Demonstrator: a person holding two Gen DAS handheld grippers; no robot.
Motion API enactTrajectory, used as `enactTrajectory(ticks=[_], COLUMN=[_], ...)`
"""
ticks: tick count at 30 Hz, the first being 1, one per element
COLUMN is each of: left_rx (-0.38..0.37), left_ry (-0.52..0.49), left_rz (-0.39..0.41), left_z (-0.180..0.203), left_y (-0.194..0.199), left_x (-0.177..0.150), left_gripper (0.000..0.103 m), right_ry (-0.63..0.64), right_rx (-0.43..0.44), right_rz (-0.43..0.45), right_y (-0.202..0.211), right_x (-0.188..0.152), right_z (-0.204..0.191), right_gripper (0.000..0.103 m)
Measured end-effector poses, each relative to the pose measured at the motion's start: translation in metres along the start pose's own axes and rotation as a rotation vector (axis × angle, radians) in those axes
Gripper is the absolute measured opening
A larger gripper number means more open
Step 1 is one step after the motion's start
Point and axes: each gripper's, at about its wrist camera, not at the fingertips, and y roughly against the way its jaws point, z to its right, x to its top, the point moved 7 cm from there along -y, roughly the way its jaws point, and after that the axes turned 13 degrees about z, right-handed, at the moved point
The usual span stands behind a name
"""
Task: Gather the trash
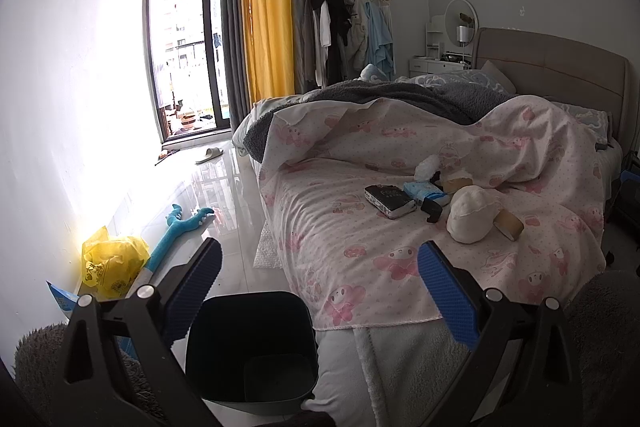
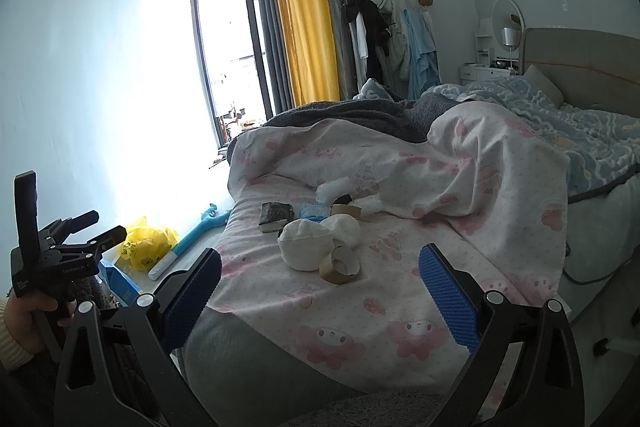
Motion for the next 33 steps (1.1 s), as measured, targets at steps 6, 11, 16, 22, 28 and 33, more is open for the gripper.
enactTrajectory(ticks=[6, 11, 16, 22, 28, 33], left_rx=[-0.003, -0.005, -0.006, -0.004, -0.007, -0.007], left_ry=[-0.005, -0.006, -0.005, -0.006, -0.006, -0.005], left_rz=[-0.004, -0.008, -0.008, -0.009, -0.013, -0.014], left_z=[0.0006, 0.0010, 0.0009, 0.0015, 0.0023, 0.0029], left_y=[-0.0002, 0.0009, 0.0011, 0.0005, -0.0003, -0.0004], left_x=[-0.0025, -0.0040, -0.0048, -0.0041, -0.0043, -0.0043], left_gripper=[0.100, 0.100, 0.100, 0.100, 0.100, 0.100], right_ry=[-0.001, -0.001, -0.002, -0.002, -0.001, -0.001], right_rx=[0.000, 0.000, 0.000, 0.000, 0.001, 0.000], right_rz=[0.000, -0.001, -0.001, -0.001, -0.002, -0.002], right_y=[-0.0002, -0.0002, -0.0002, -0.0001, -0.0003, -0.0006], right_x=[-0.0001, -0.0002, -0.0002, -0.0003, -0.0004, -0.0003], right_z=[0.0005, 0.0005, 0.0007, 0.0006, 0.0000, -0.0003], right_gripper=[0.100, 0.100, 0.100, 0.100, 0.100, 0.100])
